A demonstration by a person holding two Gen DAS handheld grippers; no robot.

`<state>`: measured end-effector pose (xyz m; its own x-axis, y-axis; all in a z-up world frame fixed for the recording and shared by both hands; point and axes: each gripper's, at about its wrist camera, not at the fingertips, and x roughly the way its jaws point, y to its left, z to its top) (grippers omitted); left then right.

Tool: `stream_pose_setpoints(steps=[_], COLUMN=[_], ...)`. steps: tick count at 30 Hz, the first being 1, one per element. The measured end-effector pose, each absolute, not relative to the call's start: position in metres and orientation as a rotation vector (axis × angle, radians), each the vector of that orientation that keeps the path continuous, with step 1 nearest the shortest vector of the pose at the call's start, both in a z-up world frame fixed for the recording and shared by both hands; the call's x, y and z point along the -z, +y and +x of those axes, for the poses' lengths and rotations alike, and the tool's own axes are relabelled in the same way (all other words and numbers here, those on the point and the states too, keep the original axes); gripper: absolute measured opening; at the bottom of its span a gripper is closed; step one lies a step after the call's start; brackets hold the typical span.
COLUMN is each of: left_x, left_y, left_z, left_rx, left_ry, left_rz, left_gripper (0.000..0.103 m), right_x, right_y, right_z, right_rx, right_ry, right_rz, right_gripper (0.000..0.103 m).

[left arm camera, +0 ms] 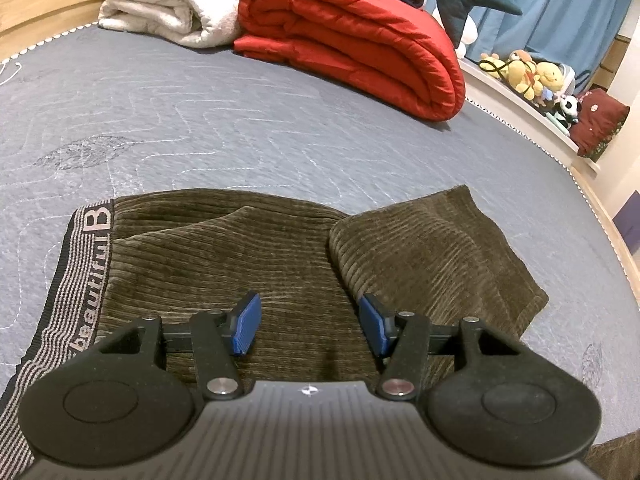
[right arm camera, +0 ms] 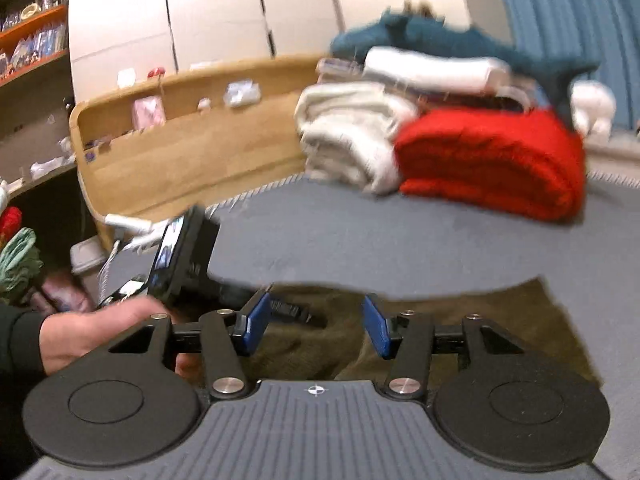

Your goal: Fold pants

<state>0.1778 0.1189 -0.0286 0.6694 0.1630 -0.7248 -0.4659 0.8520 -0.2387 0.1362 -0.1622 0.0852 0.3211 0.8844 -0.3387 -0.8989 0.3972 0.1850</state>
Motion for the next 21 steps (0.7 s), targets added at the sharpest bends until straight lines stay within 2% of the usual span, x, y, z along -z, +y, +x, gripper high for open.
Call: stream_pose_setpoints(steps=[4,14,17,21], left_x=[0.029,0.029,0.031,0.029], left_y=[0.119,0.116,0.117,0.117], left_z=[0.178,0.179,0.179,0.179], left_rx=[-0.367,-0.36,-0.36,-0.355], left_ry=[0.762,0.763,0.769,0.764], left_rz=[-0.431,-0.422,-0.429,-0.429], left_gripper=[0.06,0.06,0.06,0.06], right_x=[-0.079,0.052,0.077,0.09], right_y=[-0.187,-0.229,-0.227,-0.209], right_z=[0.164,0.279,0.289,0.294], right_rx=[-1.016,-0.368,-0.298,-0.262], right_ry=[0.38,0.831,0.88,0.879], right_rz=[0.125,0.67,0.718,0.631], right_gripper=[0.07,0.071,0.071,0.071])
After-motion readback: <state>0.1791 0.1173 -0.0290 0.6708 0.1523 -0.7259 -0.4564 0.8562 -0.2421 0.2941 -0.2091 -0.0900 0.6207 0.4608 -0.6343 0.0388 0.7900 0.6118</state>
